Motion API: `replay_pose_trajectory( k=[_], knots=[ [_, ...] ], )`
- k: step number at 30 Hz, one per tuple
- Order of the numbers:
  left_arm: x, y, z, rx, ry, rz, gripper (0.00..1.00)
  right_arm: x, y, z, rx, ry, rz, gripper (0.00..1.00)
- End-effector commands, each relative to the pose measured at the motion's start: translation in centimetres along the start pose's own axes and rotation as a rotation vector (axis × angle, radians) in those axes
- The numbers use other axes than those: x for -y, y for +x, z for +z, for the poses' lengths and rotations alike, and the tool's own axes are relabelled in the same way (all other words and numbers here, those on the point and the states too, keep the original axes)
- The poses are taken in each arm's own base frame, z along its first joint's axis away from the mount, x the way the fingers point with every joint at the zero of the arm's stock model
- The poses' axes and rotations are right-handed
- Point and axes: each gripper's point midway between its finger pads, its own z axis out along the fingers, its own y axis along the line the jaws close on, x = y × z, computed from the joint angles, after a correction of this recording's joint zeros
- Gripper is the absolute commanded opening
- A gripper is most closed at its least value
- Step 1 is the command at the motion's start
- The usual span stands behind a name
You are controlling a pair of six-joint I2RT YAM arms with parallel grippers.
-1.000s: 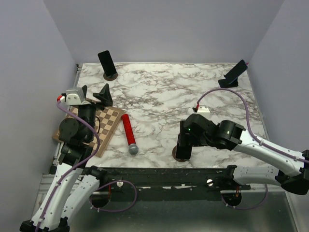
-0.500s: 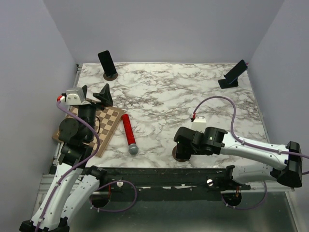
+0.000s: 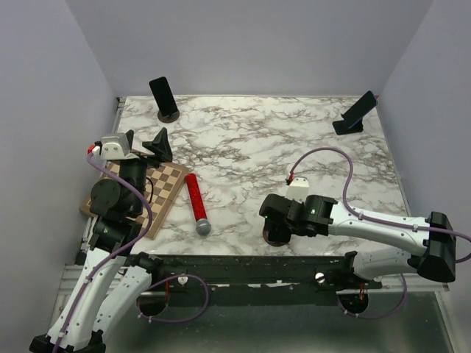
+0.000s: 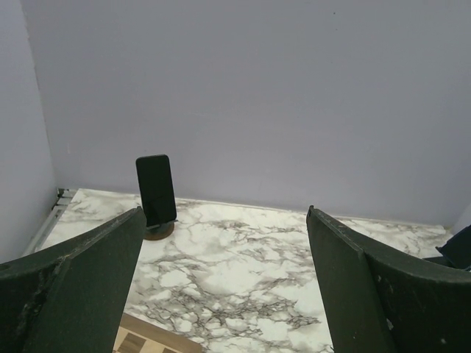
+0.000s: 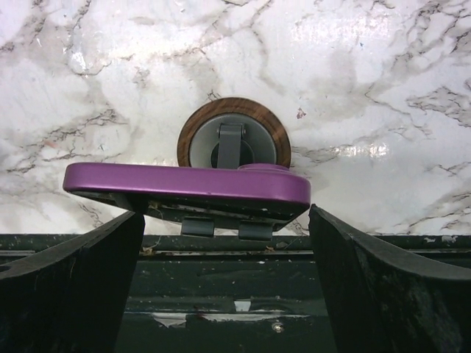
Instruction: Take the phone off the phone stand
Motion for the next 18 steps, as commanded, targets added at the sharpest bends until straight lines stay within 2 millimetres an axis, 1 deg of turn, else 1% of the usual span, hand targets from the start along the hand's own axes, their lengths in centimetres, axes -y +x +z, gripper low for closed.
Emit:
replay_pose_trajectory(
  k=[1, 7, 18],
  knots=[
    [0.17, -0.73, 0.0, 0.004, 0.004, 0.009, 0.98, -0.06, -1.35, 0.38, 0.084, 0.018, 0.064, 0.98],
    [0.19, -0.7, -0.01, 0.005, 0.006, 0.01, 0.98, 0.41, -1.8, 0.48, 0.112, 0.042, 0.074, 0.93],
    [0.37, -0.68, 0.0, 0.003, 0.015, 0.008, 0.98, -0.39, -1.91, 1.14, 0.116, 0.055, 0.024, 0.93]
  ],
)
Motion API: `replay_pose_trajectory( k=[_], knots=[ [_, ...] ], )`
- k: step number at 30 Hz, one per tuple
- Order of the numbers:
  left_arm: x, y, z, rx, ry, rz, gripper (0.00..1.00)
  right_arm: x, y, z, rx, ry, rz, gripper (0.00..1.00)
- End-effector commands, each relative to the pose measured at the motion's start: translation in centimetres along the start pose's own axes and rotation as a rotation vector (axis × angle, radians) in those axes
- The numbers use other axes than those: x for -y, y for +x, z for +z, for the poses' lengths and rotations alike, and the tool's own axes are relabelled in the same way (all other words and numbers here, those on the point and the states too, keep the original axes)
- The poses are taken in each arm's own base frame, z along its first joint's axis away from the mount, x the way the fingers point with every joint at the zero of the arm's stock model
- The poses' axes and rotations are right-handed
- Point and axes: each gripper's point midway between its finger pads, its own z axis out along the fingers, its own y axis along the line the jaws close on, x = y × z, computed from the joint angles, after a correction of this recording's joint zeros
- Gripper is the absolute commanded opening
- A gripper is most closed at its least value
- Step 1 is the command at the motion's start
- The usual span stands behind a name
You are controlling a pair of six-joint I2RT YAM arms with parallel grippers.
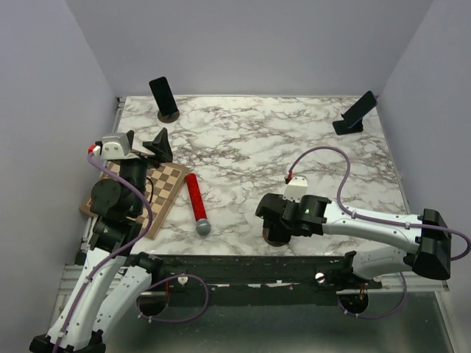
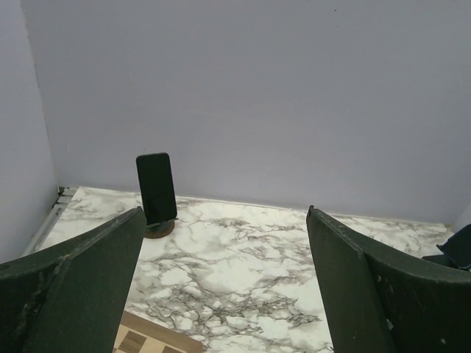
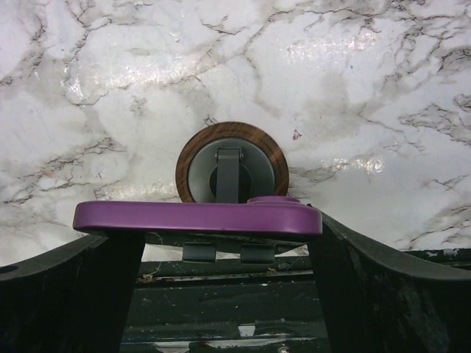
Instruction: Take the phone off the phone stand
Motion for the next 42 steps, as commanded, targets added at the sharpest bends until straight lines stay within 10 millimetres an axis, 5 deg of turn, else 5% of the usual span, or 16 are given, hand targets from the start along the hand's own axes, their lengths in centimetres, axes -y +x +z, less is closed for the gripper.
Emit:
replay_pose_trajectory(
  k=[1, 24, 36, 42],
  knots=[
    [0.4, -0.8, 0.0, 0.008, 0.016, 0.006, 0.98, -0.4, -0.8, 0.3, 0.047, 0.016, -0.003, 0.93],
    [0.6, -0.6, 0.1, 0.003, 0.025, 0.009, 0.98, -0.6, -4.3, -3.4, 0.11, -0.033, -0.023, 0.69],
    [0.6, -0.5, 0.2, -0.001, 0.025, 0.006, 0.98, -0.9, -12.8, -10.1, 0.322, -0.077, -0.073, 0.46],
    [0.8, -0.2, 0.3, -0.014, 0.031, 0.004, 0.98, -3.0, -17.2, -10.8, 0.382, -0.078, -0.107, 0.3]
  ],
)
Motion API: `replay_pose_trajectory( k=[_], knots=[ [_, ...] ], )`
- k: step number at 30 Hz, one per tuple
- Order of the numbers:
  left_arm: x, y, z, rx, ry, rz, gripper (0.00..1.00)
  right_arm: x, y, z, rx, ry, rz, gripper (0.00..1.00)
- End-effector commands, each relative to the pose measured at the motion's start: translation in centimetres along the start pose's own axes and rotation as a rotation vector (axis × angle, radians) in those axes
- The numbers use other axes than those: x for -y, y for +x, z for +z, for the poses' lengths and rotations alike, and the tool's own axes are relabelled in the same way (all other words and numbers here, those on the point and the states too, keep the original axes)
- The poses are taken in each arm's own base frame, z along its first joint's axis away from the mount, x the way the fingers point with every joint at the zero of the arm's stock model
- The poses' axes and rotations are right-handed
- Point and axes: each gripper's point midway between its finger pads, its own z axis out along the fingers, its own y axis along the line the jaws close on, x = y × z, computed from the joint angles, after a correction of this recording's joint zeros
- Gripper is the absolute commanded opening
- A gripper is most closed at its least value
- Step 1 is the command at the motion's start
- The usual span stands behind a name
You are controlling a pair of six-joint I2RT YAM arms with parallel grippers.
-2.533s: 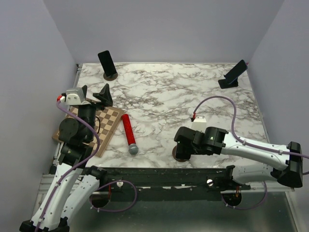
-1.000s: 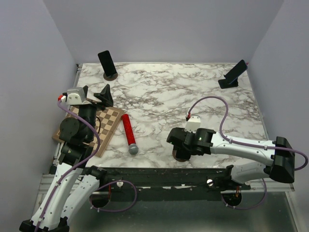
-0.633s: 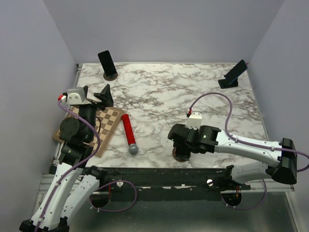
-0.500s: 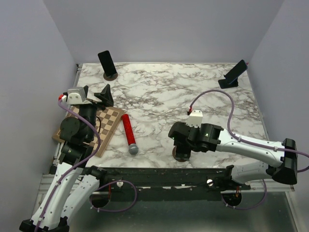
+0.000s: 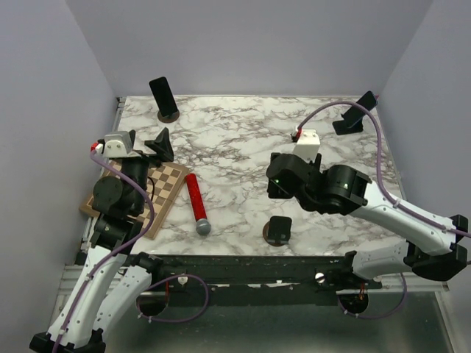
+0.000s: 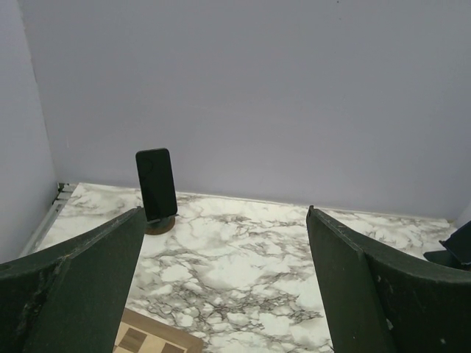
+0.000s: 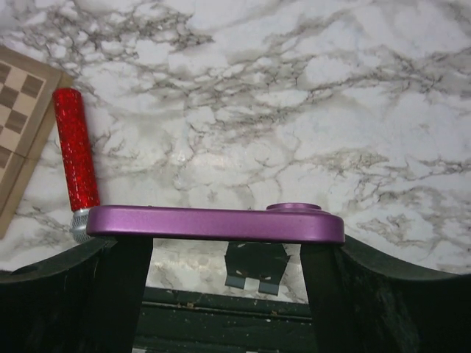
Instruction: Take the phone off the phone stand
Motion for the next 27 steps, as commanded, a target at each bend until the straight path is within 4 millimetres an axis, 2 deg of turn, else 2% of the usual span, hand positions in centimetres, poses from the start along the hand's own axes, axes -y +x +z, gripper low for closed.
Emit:
replay_pose_trajectory(
  k=[1, 3, 7, 12, 14, 16, 20, 27],
  knots=[
    [0.8, -0.7, 0.1, 0.0, 0.034, -0.002, 0.98, -0.4, -4.4, 1.3, 0.087, 0.04, -0.05, 0.31],
    [0.9, -0.7, 0.1, -0.002, 0.036, -0.002, 0.98, -0.6, -5.2, 3.0, 0.066, 0.024, -0.048, 0.31],
    [1.1, -0.6, 0.1, -0.012, 0.046, -0.012, 0.98, -0.8, -6.3, 7.8, -0.01, -0.062, -0.01, 0.31],
    [2.0, 0.1, 0.4, -0.046, 0.079, -0.019, 0.98, -2.1, -5.9, 14.7, -0.146, -0.141, -0.015, 0.3],
    [2.2, 0.4, 0.6, -0.061, 0.084, -0.023, 0.98, -2.2, -5.5, 17.3, -0.209, -0.114, -0.03, 0.3],
    [2.4, 0.6, 0.6, -0.072, 0.094, -0.034, 0.98, -2.4, -4.9, 19.6, -0.254, -0.083, -0.048, 0.3],
    [3.1, 0.7, 0.6, -0.082, 0.124, -0.045, 0.97, -3.4, -2.3, 24.3, -0.366, -0.102, -0.032, 0.3],
    [2.8, 1.0, 0.7, -0.086, 0.11, -0.033, 0.97, -3.6, 1.2, 30.9, -0.486, -0.111, 0.001, 0.32]
  ],
)
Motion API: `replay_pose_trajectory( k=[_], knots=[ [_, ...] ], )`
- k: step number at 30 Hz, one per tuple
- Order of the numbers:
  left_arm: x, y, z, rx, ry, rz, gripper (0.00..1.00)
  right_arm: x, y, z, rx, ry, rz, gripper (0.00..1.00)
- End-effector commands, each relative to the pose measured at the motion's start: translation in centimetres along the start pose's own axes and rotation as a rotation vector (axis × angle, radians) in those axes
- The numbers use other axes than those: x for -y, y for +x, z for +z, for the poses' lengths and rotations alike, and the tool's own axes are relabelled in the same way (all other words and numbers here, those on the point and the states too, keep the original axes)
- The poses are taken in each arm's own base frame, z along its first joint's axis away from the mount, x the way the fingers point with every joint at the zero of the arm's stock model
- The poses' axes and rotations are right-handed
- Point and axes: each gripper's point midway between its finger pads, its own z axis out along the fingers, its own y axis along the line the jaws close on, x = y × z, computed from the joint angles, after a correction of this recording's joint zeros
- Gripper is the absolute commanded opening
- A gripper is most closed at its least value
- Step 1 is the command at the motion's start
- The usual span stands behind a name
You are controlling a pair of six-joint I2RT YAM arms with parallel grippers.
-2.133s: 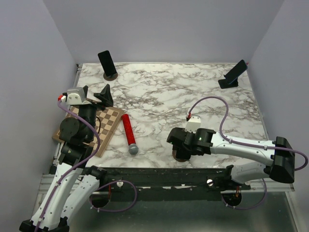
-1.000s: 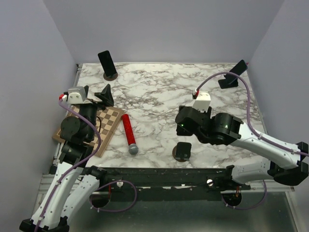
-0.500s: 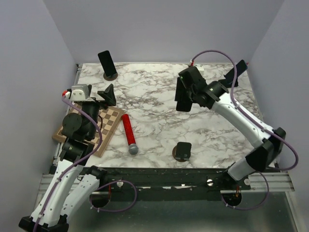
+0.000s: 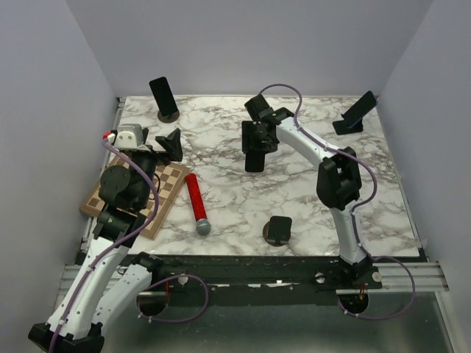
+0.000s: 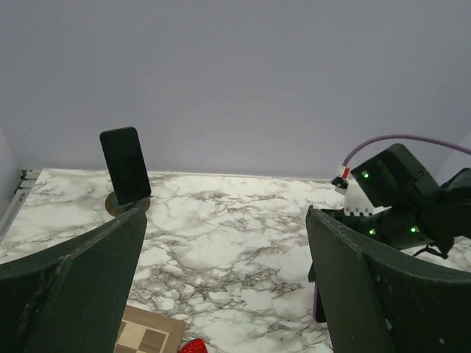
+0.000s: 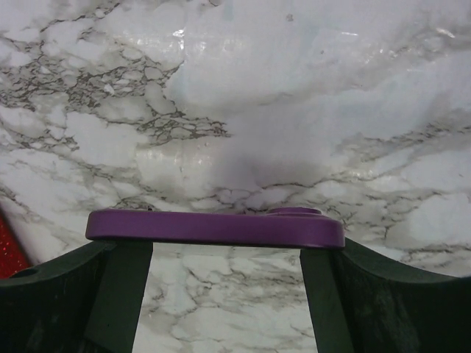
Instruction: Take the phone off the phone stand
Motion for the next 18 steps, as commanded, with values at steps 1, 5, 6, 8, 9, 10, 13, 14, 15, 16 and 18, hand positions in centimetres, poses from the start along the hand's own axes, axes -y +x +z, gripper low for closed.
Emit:
replay_pose_trajectory(
  k=[1, 5, 6, 8, 9, 10, 13, 14, 15, 16, 18],
  knots=[
    [0.8, -0.7, 0.0, 0.004, 0.033, -0.009, 0.97, -0.4, -0.9, 2.7, -0.045, -0.074, 0.025, 0.32],
    [1.0, -0.2, 0.2, -0.015, 0.04, -0.01, 0.96, 0.6, -0.6, 5.3, -0.069, -0.032, 0.036, 0.33],
    [1.0, -0.3, 0.2, -0.013, 0.037, -0.01, 0.96, 0.6, -0.5, 5.8, -0.076, -0.034, 0.038, 0.33],
    [1.0, -0.3, 0.2, -0.014, 0.039, -0.014, 0.96, 0.5, -0.4, 6.6, -0.081, -0.043, 0.045, 0.33],
    [1.1, -0.3, 0.2, -0.016, 0.043, -0.016, 0.96, 0.5, -0.4, 6.9, -0.081, -0.043, 0.047, 0.34],
    [1.2, -0.3, 0.2, -0.017, 0.049, -0.017, 0.95, 0.6, -0.4, 7.1, -0.078, -0.032, 0.054, 0.34],
    [1.2, -0.3, 0.2, -0.018, 0.051, -0.016, 0.95, 1.2, -0.6, 7.9, -0.061, 0.007, 0.075, 0.36],
    [1.2, -0.3, 0.2, -0.019, 0.05, -0.016, 0.95, 1.5, -0.8, 8.0, -0.053, 0.028, 0.084, 0.36],
    [1.2, -0.3, 0.2, -0.018, 0.05, -0.016, 0.95, 1.6, -0.9, 8.3, -0.048, 0.038, 0.089, 0.37],
    [1.2, -0.2, 0.2, -0.019, 0.051, -0.017, 0.95, 1.6, -1.0, 8.5, -0.044, 0.041, 0.098, 0.4],
    [1.3, -0.1, 0.2, -0.024, 0.054, -0.02, 0.95, 1.4, -1.1, 9.0, -0.041, 0.033, 0.115, 0.42]
  ],
)
